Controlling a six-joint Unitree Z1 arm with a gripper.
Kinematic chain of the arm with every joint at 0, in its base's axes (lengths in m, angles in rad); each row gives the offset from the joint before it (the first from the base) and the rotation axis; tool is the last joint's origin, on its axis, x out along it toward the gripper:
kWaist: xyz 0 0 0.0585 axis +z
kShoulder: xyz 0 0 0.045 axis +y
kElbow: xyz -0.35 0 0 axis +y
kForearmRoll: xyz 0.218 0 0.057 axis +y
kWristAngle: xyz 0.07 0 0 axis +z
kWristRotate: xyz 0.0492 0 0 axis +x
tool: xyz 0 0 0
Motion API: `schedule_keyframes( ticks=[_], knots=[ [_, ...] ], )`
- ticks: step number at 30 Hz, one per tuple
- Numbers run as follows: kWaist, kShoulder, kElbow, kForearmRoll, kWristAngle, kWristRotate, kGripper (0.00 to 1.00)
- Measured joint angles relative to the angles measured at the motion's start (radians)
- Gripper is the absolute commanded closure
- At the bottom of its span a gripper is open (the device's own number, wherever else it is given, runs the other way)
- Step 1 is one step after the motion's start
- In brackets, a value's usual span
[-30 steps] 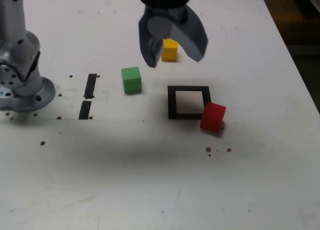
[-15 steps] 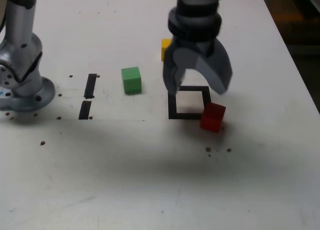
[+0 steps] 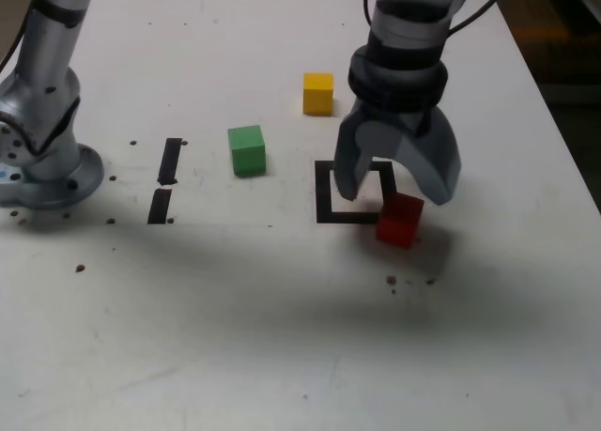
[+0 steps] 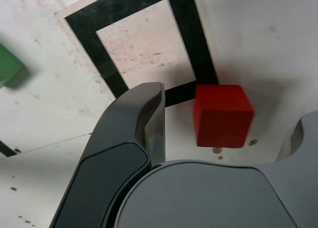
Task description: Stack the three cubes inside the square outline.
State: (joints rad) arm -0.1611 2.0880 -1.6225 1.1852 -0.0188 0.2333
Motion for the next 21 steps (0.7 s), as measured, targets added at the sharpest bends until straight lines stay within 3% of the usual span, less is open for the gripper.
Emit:
schedule_keyframes(
  ticks=[14,21],
  knots=[
    [-0.011,0.066,-0.049,0.014,0.0,0.001,0.17],
    [-0.013,0.079,-0.055,0.019,0.0,0.001,0.34]
  ],
)
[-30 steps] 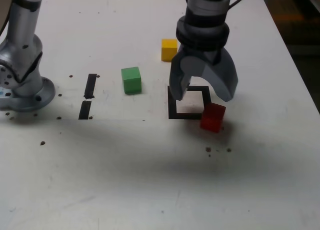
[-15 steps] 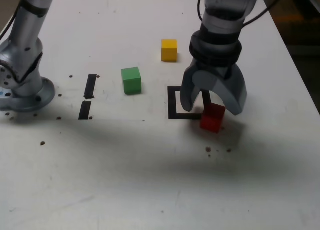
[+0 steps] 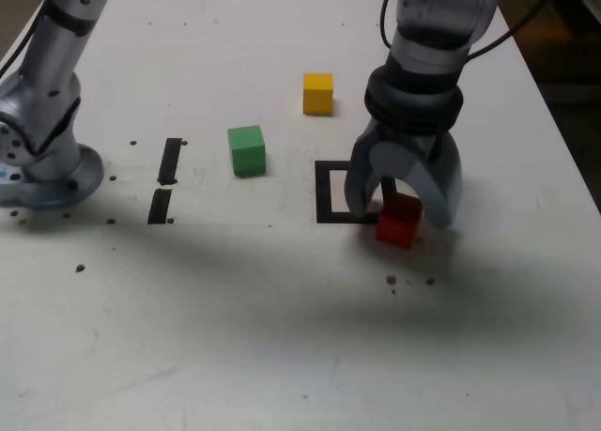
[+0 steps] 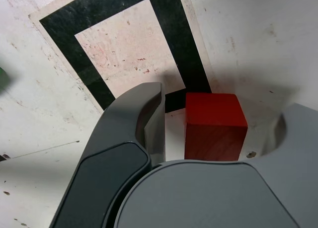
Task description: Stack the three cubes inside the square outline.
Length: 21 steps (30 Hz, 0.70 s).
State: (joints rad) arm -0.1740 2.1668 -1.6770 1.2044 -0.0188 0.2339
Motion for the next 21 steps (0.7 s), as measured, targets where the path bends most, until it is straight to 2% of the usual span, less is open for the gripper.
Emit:
schedule_keyframes(
  ticks=[13,18,21],
  knots=[
    [-0.016,0.003,0.0,-0.007,-0.007,-0.004,0.77],
    [-0.024,0.002,0.001,-0.008,-0.006,-0.02,0.82],
    [-0.027,-0.012,0.003,0.015,0.014,-0.049,0.82]
  ],
)
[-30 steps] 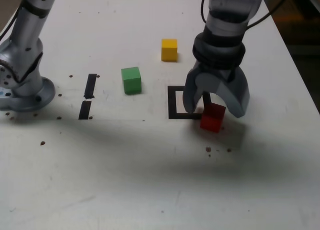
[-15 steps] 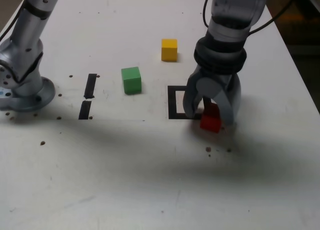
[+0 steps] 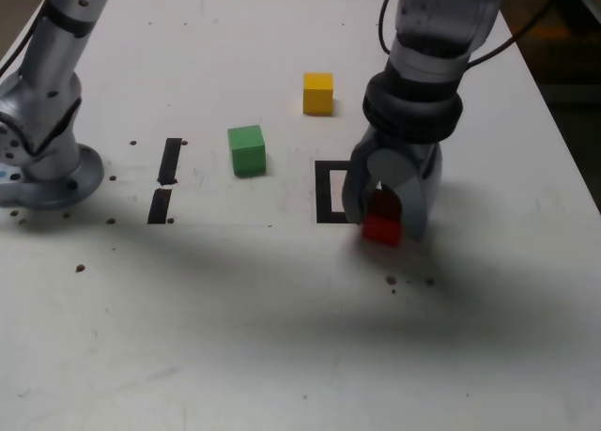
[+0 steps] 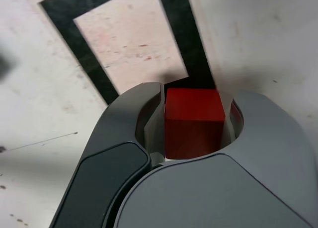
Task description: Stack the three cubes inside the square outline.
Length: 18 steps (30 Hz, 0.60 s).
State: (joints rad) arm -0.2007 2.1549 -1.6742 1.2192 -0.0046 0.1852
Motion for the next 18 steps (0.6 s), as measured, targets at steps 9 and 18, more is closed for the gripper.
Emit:
schedule_keyframes(
  ticks=[9,18],
  knots=[
    [0.019,-0.134,0.019,0.091,0.058,-0.092,0.82],
    [0.094,-0.201,0.098,0.065,0.034,-0.108,0.81]
  ],
)
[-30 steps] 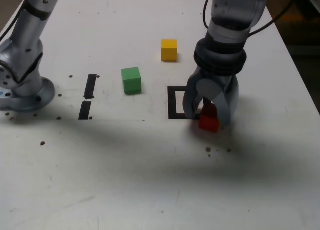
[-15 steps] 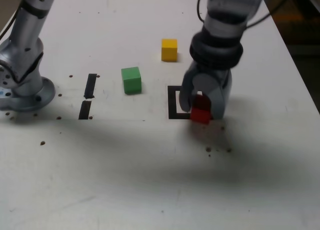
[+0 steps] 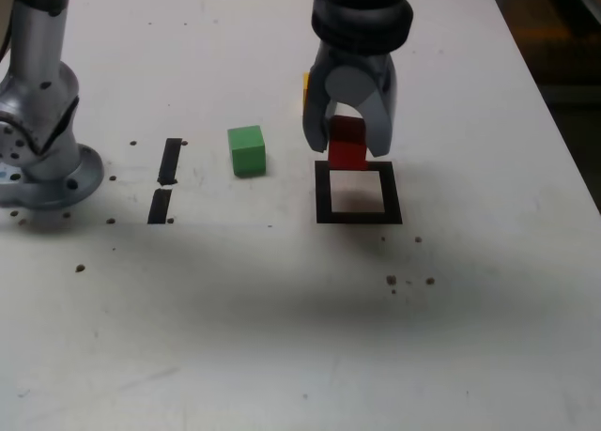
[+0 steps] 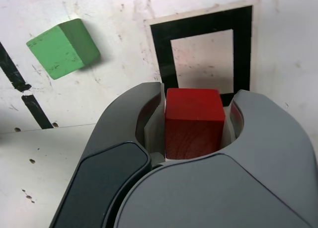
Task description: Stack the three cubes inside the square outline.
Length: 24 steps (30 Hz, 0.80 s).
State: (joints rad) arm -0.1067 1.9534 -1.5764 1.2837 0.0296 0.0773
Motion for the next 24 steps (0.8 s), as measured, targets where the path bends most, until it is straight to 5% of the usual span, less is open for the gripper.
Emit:
schedule_keyframes(
  ticks=[12,24],
  knots=[
    [0.068,0.011,0.14,-0.181,-0.095,-0.008,0.81],
    [0.069,0.029,0.163,-0.238,-0.082,-0.014,0.76]
  ],
)
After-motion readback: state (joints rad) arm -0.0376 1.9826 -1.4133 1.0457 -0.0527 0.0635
